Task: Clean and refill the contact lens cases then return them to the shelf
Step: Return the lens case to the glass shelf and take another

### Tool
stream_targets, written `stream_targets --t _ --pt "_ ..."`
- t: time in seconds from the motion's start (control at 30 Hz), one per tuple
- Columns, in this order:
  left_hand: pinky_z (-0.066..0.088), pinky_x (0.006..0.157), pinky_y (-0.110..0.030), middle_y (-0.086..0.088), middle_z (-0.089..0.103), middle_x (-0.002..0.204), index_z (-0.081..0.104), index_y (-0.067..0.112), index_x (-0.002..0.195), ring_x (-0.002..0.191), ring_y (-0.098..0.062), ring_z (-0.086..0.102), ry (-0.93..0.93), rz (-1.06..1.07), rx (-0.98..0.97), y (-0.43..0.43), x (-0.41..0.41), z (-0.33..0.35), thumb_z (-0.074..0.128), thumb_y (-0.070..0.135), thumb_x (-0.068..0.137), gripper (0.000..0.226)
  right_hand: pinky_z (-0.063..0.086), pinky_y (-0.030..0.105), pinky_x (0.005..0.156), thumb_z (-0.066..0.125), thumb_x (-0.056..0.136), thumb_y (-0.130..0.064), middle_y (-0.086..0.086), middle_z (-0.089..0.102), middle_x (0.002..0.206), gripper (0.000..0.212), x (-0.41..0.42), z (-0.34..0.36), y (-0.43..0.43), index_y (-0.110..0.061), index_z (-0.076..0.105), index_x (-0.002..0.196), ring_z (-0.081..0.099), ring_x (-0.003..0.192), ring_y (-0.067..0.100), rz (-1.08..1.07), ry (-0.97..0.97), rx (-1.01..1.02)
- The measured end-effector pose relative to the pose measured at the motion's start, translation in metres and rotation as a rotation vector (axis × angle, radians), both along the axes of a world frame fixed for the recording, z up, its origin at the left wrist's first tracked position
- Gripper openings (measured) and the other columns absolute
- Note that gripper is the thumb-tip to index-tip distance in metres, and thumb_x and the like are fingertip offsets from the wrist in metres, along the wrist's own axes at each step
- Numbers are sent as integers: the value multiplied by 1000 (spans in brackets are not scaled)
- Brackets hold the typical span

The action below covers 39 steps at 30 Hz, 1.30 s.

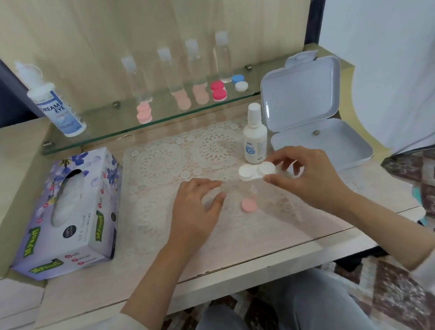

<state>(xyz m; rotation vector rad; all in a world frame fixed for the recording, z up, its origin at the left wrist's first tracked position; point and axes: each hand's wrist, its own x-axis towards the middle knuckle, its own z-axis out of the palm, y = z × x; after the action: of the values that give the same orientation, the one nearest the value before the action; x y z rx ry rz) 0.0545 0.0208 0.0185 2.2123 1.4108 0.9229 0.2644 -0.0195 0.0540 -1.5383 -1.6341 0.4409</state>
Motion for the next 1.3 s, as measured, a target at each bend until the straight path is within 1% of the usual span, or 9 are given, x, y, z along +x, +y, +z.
stream_targets --t 0.13,0.23,0.37,0.53,0.63,0.83,0.97,1.1,1.3 --pt "21 92 -7 0 59 116 64 14 114 111 -15 45 78 -115 -4 1 33 3 62 27 86 31 37 11 60 75 73 -15 -21 59 76 18 35 9 2 -22 63 85 54 71 5 -107 18 4" --pt "24 102 -18 4 51 130 56 17 124 122 -13 38 166 -210 -30 -3 51 -1 56 48 84 50 39 10 61 75 73 -14 -19 58 75 18 62 13 3 -21 63 84 54 69 4 -196 -1 21" --pt "19 109 -26 6 39 142 48 22 132 131 -13 30 336 -269 -40 -7 57 -16 22 69 70 82 36 8 60 75 73 -12 -16 56 72 21 92 15 7 -12 66 92 51 65 5 -267 -142 46" --pt "25 106 -27 -3 56 130 60 13 120 119 -24 52 403 -260 48 -8 53 -29 35 56 82 62 34 25 64 73 72 -10 4 66 83 22 109 11 15 -6 65 92 48 69 17 -250 -402 141" --pt "23 107 -30 -2 54 132 59 14 122 121 -23 49 403 -260 20 -8 54 -29 34 56 82 63 38 27 58 74 69 -5 6 67 82 22 109 9 20 -6 64 89 49 67 23 -192 -524 221" --pt "11 107 -20 0 48 137 54 15 127 127 -21 42 378 -264 17 -7 53 -29 31 58 82 67 34 23 56 76 61 4 7 66 79 30 108 7 25 -6 66 88 51 66 29 -158 -741 330" --pt "19 107 -28 1 47 138 53 16 128 129 -20 41 358 -261 30 -7 52 -32 31 58 81 67 36 23 53 75 60 8 7 66 77 31 109 7 25 -6 67 87 52 65 30 -136 -769 350" --pt "18 107 -29 1 47 138 53 16 128 129 -20 40 348 -262 47 -6 53 -33 31 59 81 67 43 27 50 75 59 10 7 66 77 33 109 6 24 -6 67 87 52 64 30 -128 -766 352" --pt "15 109 -26 5 42 142 48 19 132 133 -16 33 328 -263 41 -6 53 -35 27 62 80 71 38 23 51 74 59 12 6 67 77 34 110 5 23 -7 68 86 52 63 29 -134 -769 369"
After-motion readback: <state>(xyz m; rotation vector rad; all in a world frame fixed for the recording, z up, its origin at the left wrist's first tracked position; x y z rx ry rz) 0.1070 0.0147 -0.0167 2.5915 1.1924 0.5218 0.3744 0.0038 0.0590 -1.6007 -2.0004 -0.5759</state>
